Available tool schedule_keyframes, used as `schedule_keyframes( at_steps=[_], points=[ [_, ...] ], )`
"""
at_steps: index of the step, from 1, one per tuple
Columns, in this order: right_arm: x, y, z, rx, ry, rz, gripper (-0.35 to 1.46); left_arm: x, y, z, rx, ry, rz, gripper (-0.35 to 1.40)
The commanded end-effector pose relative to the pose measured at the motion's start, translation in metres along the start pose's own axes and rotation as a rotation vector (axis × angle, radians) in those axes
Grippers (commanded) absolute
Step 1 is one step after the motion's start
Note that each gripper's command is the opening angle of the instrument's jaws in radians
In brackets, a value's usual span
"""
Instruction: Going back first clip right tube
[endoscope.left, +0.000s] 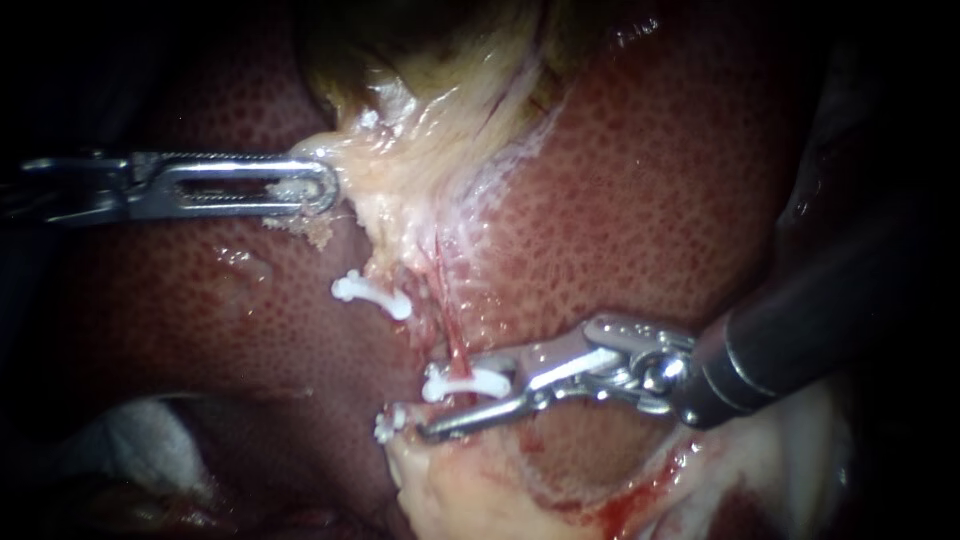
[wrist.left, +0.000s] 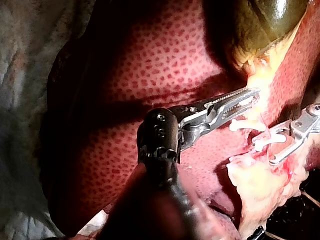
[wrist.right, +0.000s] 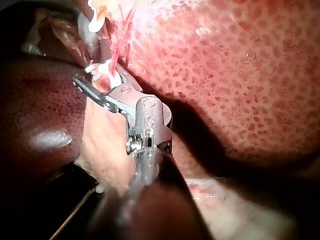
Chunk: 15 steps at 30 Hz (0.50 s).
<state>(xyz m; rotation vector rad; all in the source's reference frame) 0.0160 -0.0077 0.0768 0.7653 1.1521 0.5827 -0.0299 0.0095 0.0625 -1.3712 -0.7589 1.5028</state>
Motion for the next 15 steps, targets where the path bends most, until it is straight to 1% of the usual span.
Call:
schedule_keyframes(
  at_steps=[1,3,6,8,9,11,14,15],
  points=[
    [0.0006,0.0003,-0.0005,-0.016,0.006,-0.007,0.49,0.0001,0.0002,0.0,0.001,0.0,0.001,-0.35],
    [0.0015,0.0009,-0.0015,-0.048,0.018,-0.009,0.49,0.0,0.0004,0.0,0.001,0.0,0.001,-0.35],
    [0.0016,0.0012,-0.0026,-0.075,0.026,-0.002,0.49,0.0,0.0004,0.0,0.001,0.0,0.001,-0.35],
    [0.0013,0.0011,-0.0029,-0.059,0.02,0.004,0.49,0.0,0.0003,0.0001,0.001,0.0,0.001,-0.35],
    [0.001,0.001,-0.0032,-0.036,0.011,0.006,0.49,0.0,0.0003,0.0001,0.001,0.0,0.001,-0.35],
    [0.0008,0.0008,-0.0035,-0.028,0.009,0.004,0.49,0.0,0.0003,0.0001,0.001,0.0,0.001,-0.35],
    [0.0007,0.0003,-0.004,-0.006,0.001,0.003,0.49,0.0,0.0003,0.0001,0.001,0.0,0.001,-0.35],
    [0.0007,-0.0001,-0.0044,-0.001,0.0,-0.003,0.49,0.0,0.0003,0.0001,0.001,0.0,0.002,-0.35]
  ],
)
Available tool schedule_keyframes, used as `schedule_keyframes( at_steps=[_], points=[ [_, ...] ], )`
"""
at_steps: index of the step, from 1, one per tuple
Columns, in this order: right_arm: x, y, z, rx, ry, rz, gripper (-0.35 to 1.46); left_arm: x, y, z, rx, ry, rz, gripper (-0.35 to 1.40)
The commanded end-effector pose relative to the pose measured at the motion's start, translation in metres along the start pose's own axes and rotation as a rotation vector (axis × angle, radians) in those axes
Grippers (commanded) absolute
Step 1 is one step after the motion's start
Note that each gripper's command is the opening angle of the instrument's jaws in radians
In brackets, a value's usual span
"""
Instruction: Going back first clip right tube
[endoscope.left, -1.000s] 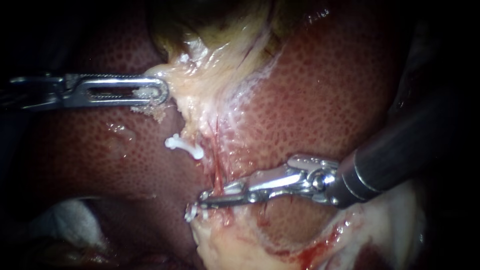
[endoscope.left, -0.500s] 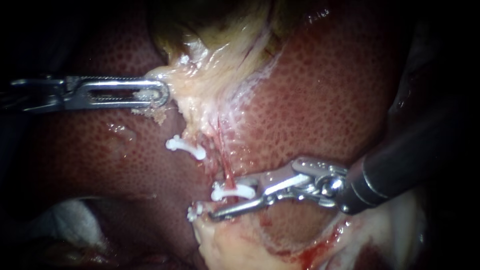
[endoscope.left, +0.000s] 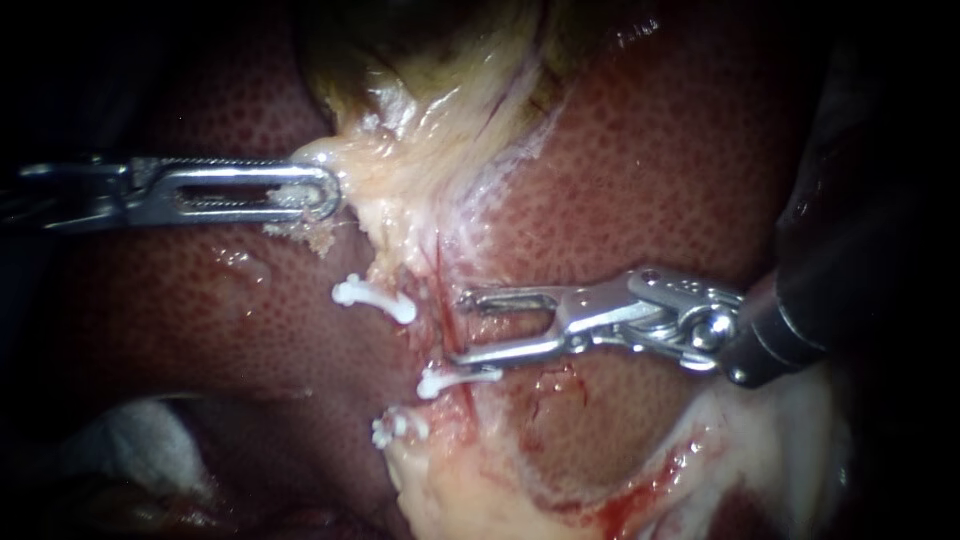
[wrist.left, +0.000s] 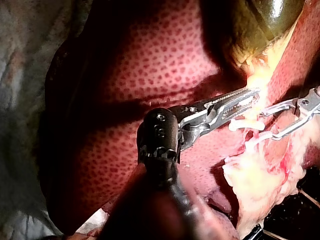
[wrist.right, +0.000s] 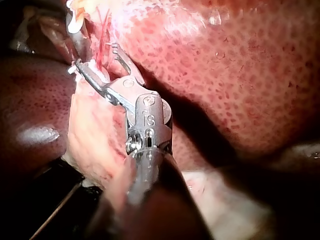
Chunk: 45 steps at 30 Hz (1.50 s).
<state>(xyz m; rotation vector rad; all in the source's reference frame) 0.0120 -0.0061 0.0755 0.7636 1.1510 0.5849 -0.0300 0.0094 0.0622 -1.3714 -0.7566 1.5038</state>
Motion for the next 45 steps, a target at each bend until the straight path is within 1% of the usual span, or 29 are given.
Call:
schedule_keyframes(
  at_steps=[1,4,6,10,13,17,21,23,27,33,36,39,40,45],
  points=[
    [0.0,-0.0004,-0.0004,0.007,-0.003,-0.015,0.49,-0.0001,-0.0001,0.0,0.0,0.0,0.0,-0.35],
    [0.0007,-0.0015,-0.0024,0.025,-0.007,-0.081,0.49,-0.0001,-0.0002,0.0,-0.001,-0.001,0.001,-0.35],
    [0.0015,-0.0022,-0.004,0.032,-0.007,-0.128,0.49,-0.0001,-0.0003,0.0,-0.001,-0.001,0.001,-0.35],
    [0.0038,-0.0037,-0.0078,0.029,-0.003,-0.217,0.49,-0.0002,-0.0004,0.0,-0.001,-0.001,0.001,-0.35],
    [0.0053,-0.0046,-0.0097,0.021,0.0,-0.253,0.49,-0.0002,-0.0004,0.0,-0.001,-0.001,0.001,-0.35],
    [0.0067,-0.005,-0.0111,0.012,0.002,-0.277,0.5,-0.0003,-0.0006,0.0002,0.0,0.0,0.002,-0.35],
    [0.0067,-0.0051,-0.0113,0.013,0.002,-0.288,0.5,-0.0009,-0.001,0.0005,0.001,0.003,0.006,-0.35],
    [0.0065,-0.0052,-0.0112,0.013,0.002,-0.289,0.5,-0.0013,-0.0012,0.0009,0.009,0.001,0.009,-0.35],
    [0.0065,-0.0052,-0.0113,0.013,0.001,-0.29,0.5,-0.0021,-0.002,0.0022,0.011,-0.011,0.015,-0.35],
    [0.0065,-0.0052,-0.0113,0.014,0.001,-0.29,0.5,-0.0032,-0.0037,0.0055,0.014,-0.034,0.023,-0.35],
    [0.0065,-0.0053,-0.0113,0.014,0.001,-0.29,0.5,-0.0042,-0.0047,0.0074,0.014,-0.049,0.03,-0.35],
    [0.0065,-0.0053,-0.0113,0.014,0.001,-0.29,0.5,-0.0056,-0.0058,0.0093,0.017,-0.065,0.041,-0.35],
    [0.0065,-0.0053,-0.0113,0.014,0.001,-0.29,0.5,-0.0062,-0.0062,0.01,0.018,-0.073,0.051,-0.35],
    [0.0065,-0.0053,-0.0113,0.014,0.001,-0.29,0.5,-0.008,-0.0072,0.0115,0.013,-0.093,0.042,-0.35]
  ],
)
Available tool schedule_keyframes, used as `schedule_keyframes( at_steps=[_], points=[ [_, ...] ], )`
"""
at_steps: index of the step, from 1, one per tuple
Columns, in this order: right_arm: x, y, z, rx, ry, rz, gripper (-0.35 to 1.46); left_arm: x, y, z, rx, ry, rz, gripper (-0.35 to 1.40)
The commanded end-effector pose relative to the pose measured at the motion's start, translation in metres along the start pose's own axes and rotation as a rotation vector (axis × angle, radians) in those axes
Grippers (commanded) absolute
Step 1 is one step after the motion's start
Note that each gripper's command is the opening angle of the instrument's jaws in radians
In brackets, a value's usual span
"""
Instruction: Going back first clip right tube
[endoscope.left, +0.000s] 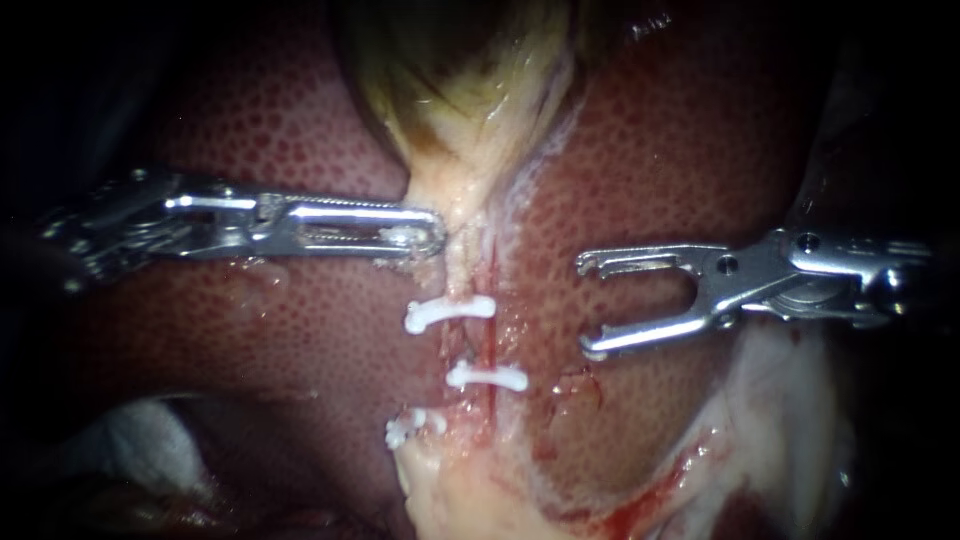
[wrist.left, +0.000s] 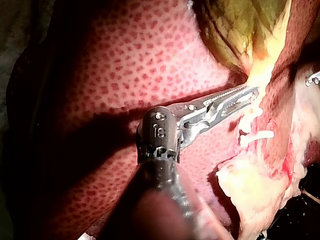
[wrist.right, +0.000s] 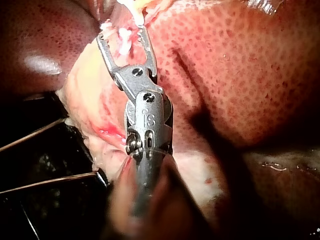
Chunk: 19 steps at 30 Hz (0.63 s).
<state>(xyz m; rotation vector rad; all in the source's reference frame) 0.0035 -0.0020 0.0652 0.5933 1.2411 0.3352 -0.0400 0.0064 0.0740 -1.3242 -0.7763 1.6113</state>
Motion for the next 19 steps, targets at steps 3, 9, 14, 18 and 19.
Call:
schedule_keyframes(
  at_steps=[3,9,14,18,19],
  points=[
    [0.0,0.0,0.0,0.0,0.0,0.0,0.5,0.0,-0.0001,0.0,-0.007,-0.006,0.0,-0.35],
    [0.0,0.0,0.0,0.0,0.0,0.0,0.5,0.0009,0.0001,-0.0007,-0.014,-0.009,-0.006,-0.35],
    [0.0001,-0.0001,0.0,0.0,0.0,0.0,0.5,0.0009,0.0001,-0.0008,-0.015,-0.009,-0.005,-0.35],
    [0.0001,-0.0001,0.0,-0.003,0.0,0.0,0.5,0.0009,0.0001,-0.0008,-0.015,-0.01,-0.005,-0.35],
    [0.0001,-0.0002,0.0,-0.003,0.0,0.0,0.5,0.0009,0.0001,-0.0008,-0.015,-0.01,-0.005,-0.35]
  ],
)
